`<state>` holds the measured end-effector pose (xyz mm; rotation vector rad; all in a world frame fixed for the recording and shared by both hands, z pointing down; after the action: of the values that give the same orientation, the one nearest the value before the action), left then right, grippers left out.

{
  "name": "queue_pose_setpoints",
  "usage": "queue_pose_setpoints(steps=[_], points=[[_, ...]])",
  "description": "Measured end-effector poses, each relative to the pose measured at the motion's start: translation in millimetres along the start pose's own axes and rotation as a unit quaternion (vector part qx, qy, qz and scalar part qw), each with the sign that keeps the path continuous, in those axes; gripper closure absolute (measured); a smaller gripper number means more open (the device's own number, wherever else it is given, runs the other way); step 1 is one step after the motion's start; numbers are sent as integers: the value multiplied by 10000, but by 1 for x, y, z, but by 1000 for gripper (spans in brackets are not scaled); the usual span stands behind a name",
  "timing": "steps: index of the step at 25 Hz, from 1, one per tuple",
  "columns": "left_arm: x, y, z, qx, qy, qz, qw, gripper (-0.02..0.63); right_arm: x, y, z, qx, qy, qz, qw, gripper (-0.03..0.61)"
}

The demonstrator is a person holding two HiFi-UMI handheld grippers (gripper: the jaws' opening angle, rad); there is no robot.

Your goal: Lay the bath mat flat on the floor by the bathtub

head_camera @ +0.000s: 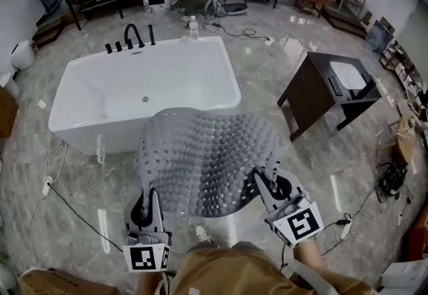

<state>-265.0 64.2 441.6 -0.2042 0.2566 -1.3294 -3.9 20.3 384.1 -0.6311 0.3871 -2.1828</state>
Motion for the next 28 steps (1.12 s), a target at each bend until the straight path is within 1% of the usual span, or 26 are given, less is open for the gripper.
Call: queue_pose_setpoints(steps=[3,7,10,12,16,21,28], points=[[8,-6,1,-68,-40,51,10000,560,7,-1,0,-134,-31,-22,9999,543],[19,-4,3,-103,-59,125,9999,560,16,8,2,-46,-96,29,9999,543],[28,4,10,-92,-78,100,9999,560,20,17,10,-39,-89,-2,10000,543],[34,8,13,-81,-75,8,9999,560,23,26,16,-79,-85,-61,9999,543],[40,21,13,-94,-62,-295,9995,560,25,43,21,-89,50,-325,9994,543],[50,37,16,-42,-65,-441,9990,560,27,68,33,-146,55,-415,9990,543],[75,42,42,70,-210,-589,9980,560,52,82,65,-342,206,-751,9964,543]])
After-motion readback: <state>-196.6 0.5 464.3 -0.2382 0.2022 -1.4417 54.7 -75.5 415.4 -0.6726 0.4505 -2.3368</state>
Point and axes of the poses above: the fingertips, and each gripper's own axes: x forward along the fingers, y to its right, z out of its underside, the point moved 3 cm from there along -x, backward along the fingers, and after that the axes turned 13 degrees about -x, right-handed, at the moved point
